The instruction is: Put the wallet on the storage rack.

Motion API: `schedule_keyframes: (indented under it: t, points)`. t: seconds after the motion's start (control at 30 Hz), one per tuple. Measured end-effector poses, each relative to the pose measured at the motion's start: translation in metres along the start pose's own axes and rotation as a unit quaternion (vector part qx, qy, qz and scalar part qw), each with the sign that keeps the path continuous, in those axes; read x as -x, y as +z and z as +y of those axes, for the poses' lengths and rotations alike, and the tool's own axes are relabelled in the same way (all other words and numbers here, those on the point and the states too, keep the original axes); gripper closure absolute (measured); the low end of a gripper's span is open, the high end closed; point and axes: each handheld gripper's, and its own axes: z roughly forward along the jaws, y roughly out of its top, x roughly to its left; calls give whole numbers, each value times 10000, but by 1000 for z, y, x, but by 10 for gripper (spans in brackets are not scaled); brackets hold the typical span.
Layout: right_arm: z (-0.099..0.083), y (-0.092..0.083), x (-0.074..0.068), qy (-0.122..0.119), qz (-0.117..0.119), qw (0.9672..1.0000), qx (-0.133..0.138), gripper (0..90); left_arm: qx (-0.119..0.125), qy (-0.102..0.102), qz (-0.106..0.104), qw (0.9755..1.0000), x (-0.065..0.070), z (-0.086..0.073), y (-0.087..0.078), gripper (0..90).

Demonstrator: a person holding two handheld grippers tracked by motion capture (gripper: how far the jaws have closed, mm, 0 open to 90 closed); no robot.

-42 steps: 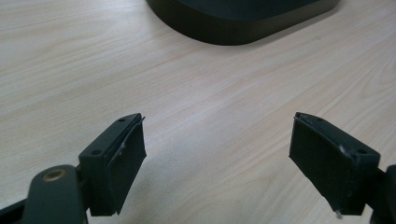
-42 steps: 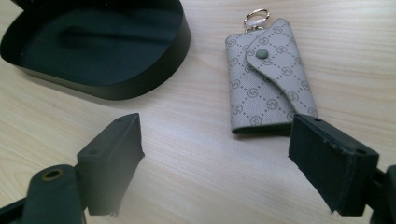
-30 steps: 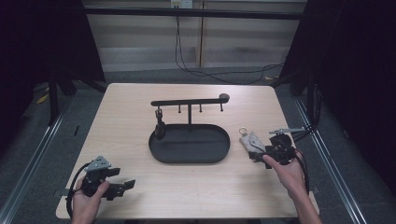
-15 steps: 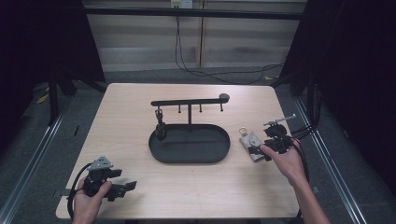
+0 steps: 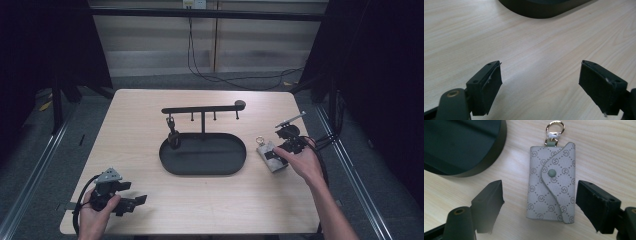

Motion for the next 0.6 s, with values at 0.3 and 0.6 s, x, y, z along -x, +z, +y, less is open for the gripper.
schedule_keyframes:
  t: [0.3, 0.6]
  points:
    - [13, 13, 7, -43, -58, 9985, -550, 181, -82, -2, -63, 9999, 1, 0, 0, 177]
    - [18, 28, 15, -45, -211, 9951, -963, 177, -44, 33, -81, 10000, 1, 0, 0, 177]
